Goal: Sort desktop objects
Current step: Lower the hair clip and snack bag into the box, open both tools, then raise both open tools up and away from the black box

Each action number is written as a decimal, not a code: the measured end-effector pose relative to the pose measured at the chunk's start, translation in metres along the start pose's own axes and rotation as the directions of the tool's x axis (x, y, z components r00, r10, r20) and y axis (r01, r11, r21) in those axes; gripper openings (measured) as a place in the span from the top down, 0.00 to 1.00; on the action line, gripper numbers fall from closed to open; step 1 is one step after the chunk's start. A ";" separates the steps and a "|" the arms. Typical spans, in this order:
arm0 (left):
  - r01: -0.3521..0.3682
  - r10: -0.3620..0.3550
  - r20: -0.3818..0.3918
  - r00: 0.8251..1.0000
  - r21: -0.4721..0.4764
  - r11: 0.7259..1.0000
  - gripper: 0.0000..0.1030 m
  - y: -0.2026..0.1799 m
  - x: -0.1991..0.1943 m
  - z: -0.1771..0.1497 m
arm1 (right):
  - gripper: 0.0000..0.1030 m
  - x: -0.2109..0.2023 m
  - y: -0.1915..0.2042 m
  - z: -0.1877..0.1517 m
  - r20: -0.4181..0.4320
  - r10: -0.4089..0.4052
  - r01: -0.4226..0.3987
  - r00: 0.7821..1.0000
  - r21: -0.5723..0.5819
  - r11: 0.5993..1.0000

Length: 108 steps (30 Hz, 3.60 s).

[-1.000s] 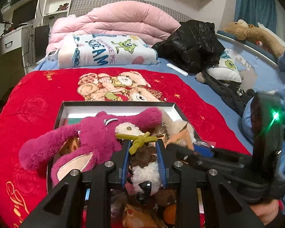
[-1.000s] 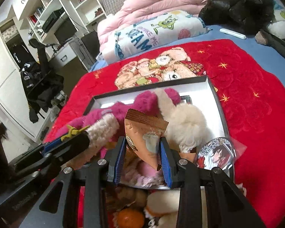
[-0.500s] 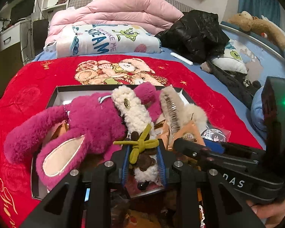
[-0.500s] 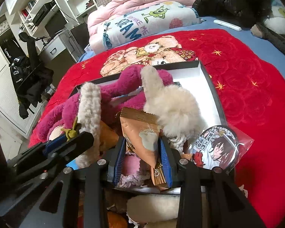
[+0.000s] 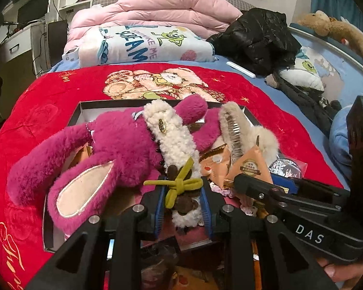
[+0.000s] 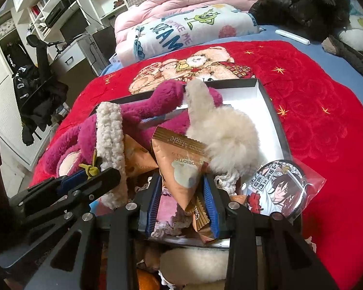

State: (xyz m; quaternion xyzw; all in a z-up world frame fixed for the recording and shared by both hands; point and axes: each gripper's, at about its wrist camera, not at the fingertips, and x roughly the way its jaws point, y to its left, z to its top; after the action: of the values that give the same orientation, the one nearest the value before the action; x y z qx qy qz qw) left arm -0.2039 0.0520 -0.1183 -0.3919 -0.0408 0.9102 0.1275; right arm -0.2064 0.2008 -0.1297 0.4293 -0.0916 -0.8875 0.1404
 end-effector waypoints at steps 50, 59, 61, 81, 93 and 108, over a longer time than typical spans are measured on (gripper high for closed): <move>-0.119 0.119 -0.012 0.993 -0.107 0.987 0.06 0.030 -0.018 0.010 | 0.00 -0.011 -0.023 0.009 0.011 0.060 -0.061 0.998 0.147 0.987; -0.102 0.104 0.008 0.995 -0.114 0.988 0.03 0.031 -0.023 0.012 | 0.00 -0.012 -0.023 0.010 0.017 0.066 -0.067 0.998 0.145 0.987; -0.104 0.107 0.020 0.994 -0.115 0.988 0.02 0.031 -0.026 0.013 | 0.00 -0.014 -0.022 0.012 0.028 0.071 -0.075 0.997 0.140 0.987; -0.106 0.123 0.199 0.972 -0.093 0.990 0.00 0.021 -0.126 0.050 | 0.00 -0.089 0.005 0.037 0.164 0.073 -0.086 0.984 0.076 0.993; -0.095 0.119 0.269 0.956 -0.099 0.990 0.00 0.019 -0.224 0.063 | 0.00 -0.185 0.047 0.041 0.278 0.053 -0.052 0.959 -0.012 0.999; -0.107 0.128 0.283 0.950 -0.088 0.990 0.00 0.039 -0.257 0.007 | 0.00 -0.256 0.056 0.011 0.446 0.058 -0.061 0.893 -0.007 0.998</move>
State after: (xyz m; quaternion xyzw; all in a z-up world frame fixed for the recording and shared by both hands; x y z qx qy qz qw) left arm -0.0469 -0.0538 0.0603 -0.2612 -0.0683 0.9615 0.0516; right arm -0.0543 0.2318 0.0815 0.2122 -0.1374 -0.9571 0.1412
